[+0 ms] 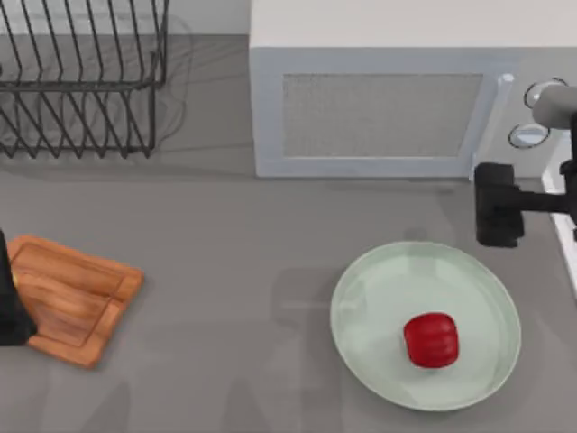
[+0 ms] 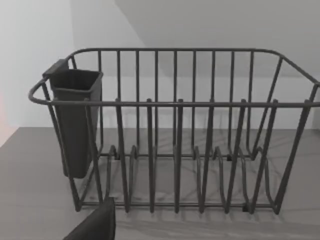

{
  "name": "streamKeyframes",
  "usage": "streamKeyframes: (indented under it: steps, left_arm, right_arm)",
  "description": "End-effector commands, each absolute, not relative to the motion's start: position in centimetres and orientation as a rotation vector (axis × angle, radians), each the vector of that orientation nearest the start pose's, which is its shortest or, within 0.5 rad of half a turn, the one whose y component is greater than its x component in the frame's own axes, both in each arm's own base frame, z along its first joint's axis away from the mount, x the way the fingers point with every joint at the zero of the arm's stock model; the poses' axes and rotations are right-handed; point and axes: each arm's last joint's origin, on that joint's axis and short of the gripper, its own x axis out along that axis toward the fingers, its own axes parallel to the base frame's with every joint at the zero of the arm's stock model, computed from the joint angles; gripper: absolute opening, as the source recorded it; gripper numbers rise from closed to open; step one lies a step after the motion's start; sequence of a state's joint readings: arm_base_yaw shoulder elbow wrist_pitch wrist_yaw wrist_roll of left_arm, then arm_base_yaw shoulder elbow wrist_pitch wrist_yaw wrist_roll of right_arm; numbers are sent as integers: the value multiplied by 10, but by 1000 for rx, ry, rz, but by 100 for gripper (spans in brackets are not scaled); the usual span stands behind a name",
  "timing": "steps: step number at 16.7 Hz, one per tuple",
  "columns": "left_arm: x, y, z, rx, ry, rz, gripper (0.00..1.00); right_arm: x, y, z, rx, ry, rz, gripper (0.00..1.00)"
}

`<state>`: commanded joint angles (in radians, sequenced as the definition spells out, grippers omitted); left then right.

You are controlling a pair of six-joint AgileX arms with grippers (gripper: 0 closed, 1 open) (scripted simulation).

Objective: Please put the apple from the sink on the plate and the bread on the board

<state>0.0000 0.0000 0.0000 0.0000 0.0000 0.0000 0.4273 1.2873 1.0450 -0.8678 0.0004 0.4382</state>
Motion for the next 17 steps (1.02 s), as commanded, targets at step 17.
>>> streamKeyframes:
  steps: [17]
  left_arm:
    - [106, -1, 160, 0, 0, 0, 100]
  right_arm:
    - [106, -1, 160, 0, 0, 0, 100]
